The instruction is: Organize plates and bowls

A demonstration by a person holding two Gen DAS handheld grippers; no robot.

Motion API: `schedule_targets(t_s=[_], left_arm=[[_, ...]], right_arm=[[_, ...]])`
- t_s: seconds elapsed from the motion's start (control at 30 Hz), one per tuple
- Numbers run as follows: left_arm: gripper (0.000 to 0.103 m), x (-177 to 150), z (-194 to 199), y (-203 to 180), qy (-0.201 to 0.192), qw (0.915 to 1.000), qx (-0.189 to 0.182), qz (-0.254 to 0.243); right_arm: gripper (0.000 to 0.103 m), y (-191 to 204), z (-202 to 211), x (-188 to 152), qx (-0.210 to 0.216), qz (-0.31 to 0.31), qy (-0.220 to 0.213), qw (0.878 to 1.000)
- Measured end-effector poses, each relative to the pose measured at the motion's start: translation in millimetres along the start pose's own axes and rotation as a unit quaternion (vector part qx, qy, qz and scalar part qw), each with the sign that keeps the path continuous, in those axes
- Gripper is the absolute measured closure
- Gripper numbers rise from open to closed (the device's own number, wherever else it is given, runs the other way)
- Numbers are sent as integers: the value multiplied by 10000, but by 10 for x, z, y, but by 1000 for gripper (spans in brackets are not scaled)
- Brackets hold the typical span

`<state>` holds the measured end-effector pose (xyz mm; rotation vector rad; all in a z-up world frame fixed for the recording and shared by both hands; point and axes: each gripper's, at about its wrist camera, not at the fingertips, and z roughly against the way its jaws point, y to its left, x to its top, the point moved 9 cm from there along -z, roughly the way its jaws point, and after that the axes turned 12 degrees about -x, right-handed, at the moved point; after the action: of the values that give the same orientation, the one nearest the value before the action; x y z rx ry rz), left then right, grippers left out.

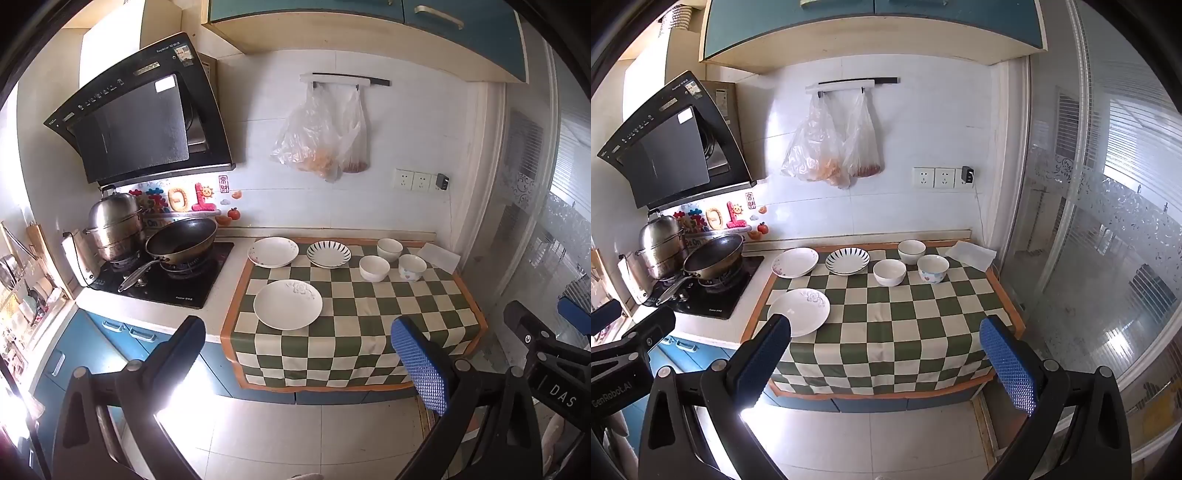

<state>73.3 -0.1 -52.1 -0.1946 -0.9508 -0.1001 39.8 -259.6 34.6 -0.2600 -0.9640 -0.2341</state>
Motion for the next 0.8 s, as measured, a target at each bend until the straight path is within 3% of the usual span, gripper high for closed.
schedule_targets(t_s=[0.8], left_arm=[[0,26,-11,32,2,10000,16,-16]], right_arm=[[0,-4,-17,-4,31,-18,18,10000]])
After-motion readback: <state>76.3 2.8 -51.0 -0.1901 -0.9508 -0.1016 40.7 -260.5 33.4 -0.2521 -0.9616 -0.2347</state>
